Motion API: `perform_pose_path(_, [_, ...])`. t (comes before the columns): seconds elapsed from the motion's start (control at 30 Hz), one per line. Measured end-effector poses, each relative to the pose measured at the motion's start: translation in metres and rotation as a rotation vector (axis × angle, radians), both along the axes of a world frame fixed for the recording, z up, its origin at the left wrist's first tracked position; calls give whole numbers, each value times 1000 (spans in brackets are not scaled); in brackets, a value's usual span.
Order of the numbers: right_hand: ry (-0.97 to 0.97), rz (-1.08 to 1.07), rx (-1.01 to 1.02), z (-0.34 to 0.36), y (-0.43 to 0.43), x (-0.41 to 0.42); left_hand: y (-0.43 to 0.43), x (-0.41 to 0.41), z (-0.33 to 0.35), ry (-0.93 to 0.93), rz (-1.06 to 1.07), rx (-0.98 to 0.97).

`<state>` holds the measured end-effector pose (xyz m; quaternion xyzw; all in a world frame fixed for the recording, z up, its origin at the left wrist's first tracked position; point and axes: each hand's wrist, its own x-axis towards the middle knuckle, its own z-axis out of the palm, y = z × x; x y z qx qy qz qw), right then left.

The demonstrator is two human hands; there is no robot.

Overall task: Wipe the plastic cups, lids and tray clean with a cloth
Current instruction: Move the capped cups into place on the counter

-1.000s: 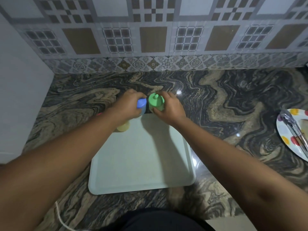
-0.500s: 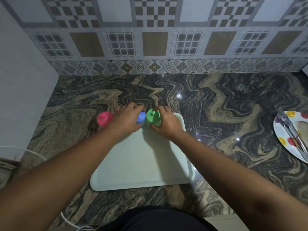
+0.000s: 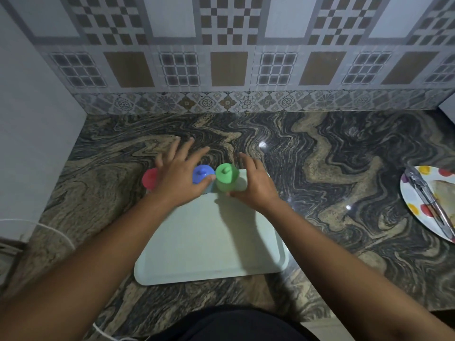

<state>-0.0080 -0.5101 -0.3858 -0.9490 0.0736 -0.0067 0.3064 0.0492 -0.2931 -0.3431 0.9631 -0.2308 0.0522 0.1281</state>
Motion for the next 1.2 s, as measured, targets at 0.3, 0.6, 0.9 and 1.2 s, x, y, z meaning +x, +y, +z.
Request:
perform_pose_path(0.3, [84, -289, -50, -22, -40, -74, 114, -49, -28, 41, 357, -474])
perform_pose_path(0.6, [200, -335, -34, -43, -39, -88, 131, -56, -88, 641, 658, -565])
perform_pose_path(0.9, [195, -380, -23, -33, -35, -84, 146, -28, -111, 781, 715, -620])
perform_pose_path(1.2, [120, -421, -2, 3, -39, -42, 126, 17, -55, 684, 651, -620])
